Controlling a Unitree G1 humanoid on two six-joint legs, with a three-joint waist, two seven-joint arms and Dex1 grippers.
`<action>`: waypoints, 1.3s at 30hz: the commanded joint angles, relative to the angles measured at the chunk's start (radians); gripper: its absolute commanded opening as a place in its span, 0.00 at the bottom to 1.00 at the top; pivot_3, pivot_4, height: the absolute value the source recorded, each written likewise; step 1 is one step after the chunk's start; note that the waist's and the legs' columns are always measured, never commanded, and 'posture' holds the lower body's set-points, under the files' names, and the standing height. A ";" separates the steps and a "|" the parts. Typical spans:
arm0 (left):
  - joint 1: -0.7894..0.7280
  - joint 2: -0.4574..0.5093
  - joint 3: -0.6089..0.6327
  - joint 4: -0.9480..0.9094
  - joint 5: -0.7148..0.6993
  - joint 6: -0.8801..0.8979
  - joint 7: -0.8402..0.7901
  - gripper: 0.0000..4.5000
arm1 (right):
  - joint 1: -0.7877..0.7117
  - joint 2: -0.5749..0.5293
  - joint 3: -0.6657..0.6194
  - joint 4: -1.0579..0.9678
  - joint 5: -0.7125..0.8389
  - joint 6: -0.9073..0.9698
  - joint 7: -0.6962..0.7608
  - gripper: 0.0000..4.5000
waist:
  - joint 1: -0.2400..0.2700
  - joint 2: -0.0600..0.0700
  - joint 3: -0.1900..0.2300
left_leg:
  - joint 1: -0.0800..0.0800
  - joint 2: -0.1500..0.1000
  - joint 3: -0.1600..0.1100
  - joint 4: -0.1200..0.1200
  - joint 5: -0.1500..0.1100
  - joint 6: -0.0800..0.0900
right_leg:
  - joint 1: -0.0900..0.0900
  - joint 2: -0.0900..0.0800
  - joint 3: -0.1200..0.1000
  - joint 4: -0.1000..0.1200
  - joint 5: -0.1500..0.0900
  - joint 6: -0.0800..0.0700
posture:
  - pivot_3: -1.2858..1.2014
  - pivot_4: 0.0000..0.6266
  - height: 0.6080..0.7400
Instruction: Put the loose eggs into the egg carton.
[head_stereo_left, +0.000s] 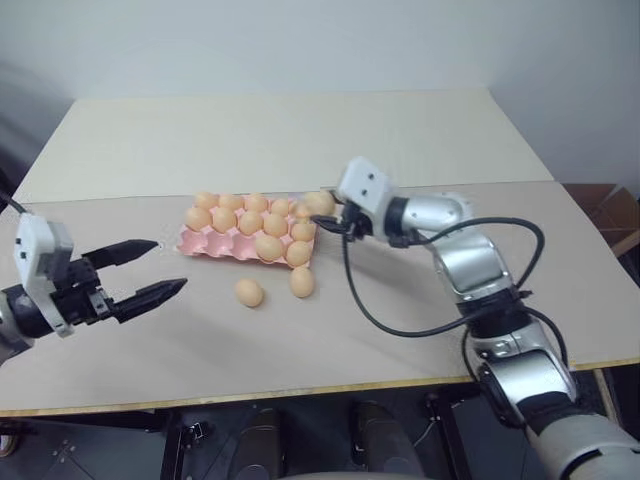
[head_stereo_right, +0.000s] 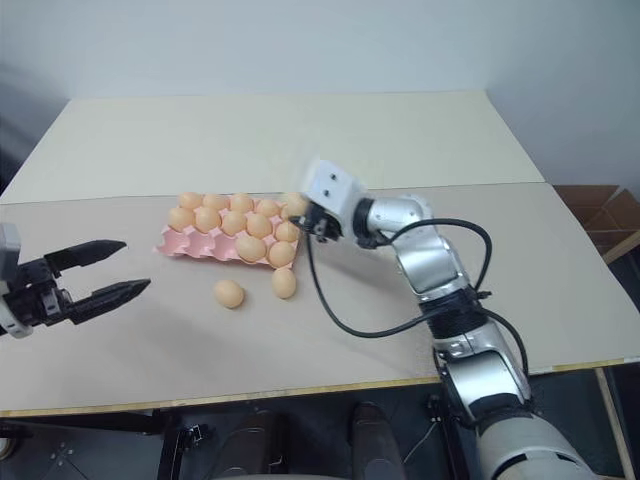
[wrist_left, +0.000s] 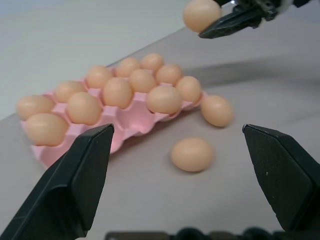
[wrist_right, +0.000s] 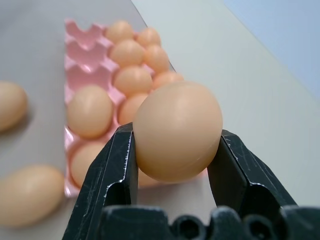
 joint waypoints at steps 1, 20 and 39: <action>0.017 -0.002 0.037 -0.014 0.001 -0.017 0.005 1.00 | -0.064 0.085 0.034 0.073 -0.019 -0.032 -0.045 0.42 | -0.004 0.000 0.000 | -0.001 0.001 0.000 0.000 0.000 0.000 | 0.000 0.001 0.000 0.000 0.000 -0.001 | 0.52 0.24 1.00; 0.116 -0.031 0.100 -0.100 -0.008 -0.005 0.048 1.00 | -0.248 0.380 0.070 0.595 -0.137 -0.186 -0.206 0.60 | -0.009 -0.001 -0.001 | -0.008 0.005 0.001 0.000 0.001 -0.008 | -0.014 0.004 0.000 0.004 0.002 -0.007 | 0.52 0.24 1.00; 0.039 0.006 0.022 -0.047 0.031 -0.051 0.007 1.00 | -0.023 -0.043 -0.197 -0.207 0.125 0.139 0.038 0.88 | 0.013 -0.002 -0.001 | -0.009 0.004 0.001 0.000 0.001 -0.008 | -0.013 0.003 0.000 0.003 0.002 -0.007 | 0.52 0.24 1.00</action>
